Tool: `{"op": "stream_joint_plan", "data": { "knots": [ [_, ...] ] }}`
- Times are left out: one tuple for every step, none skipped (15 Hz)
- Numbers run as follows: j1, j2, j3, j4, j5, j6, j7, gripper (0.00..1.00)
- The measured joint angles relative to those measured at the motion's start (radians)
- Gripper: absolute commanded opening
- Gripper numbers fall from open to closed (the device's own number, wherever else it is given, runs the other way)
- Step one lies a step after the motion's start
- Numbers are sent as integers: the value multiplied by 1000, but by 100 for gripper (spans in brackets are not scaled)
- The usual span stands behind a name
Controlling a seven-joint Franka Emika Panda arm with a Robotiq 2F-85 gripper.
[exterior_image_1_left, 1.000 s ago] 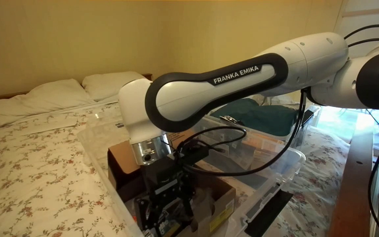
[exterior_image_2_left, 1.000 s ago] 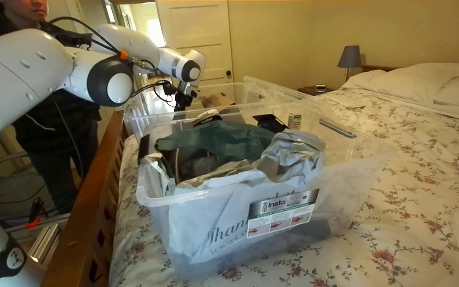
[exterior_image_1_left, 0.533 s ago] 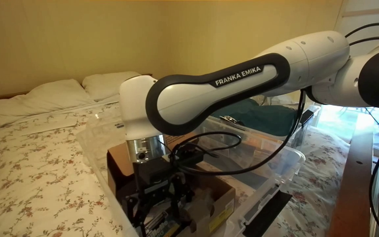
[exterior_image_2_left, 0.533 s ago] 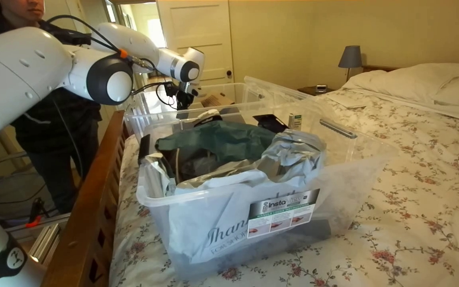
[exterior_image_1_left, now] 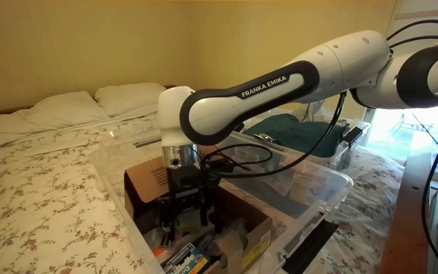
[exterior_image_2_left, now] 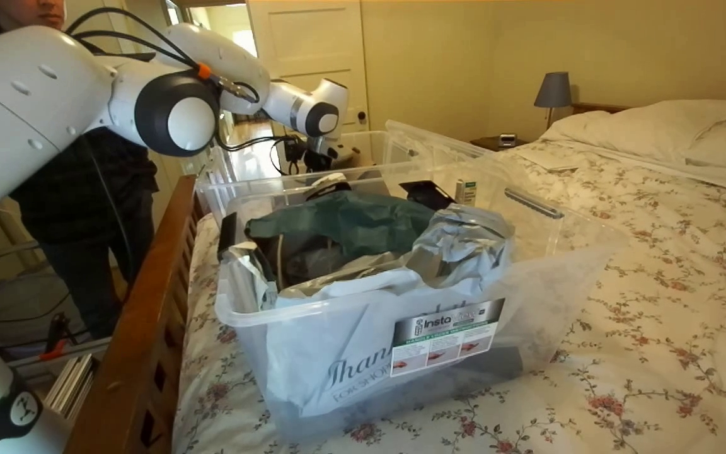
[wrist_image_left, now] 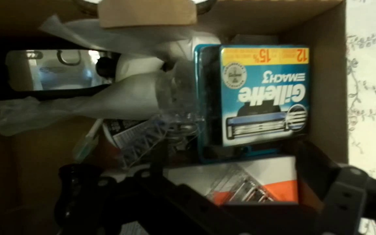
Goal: Put the gillette box in the storage box to the right
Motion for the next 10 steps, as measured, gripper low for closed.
{"op": "stream_joint_plan", "data": {
  "knots": [
    [-21,-23,6,-42,6,2,-6,100],
    [-39,-46,14,-83,12,2,-14,100],
    [-56,-68,26,-126,21,1,-25,100],
    [-74,-91,42,-170,31,-2,-41,100],
    [-87,-111,57,-212,39,-4,-54,100],
    [-99,-131,72,-254,45,-3,-63,100],
    [-106,-149,83,-291,47,6,-66,100],
    [-108,-164,89,-318,48,15,-66,100],
    [-108,-176,92,-337,48,20,-66,100],
    [-108,-184,93,-349,49,25,-66,100]
  ]
}}
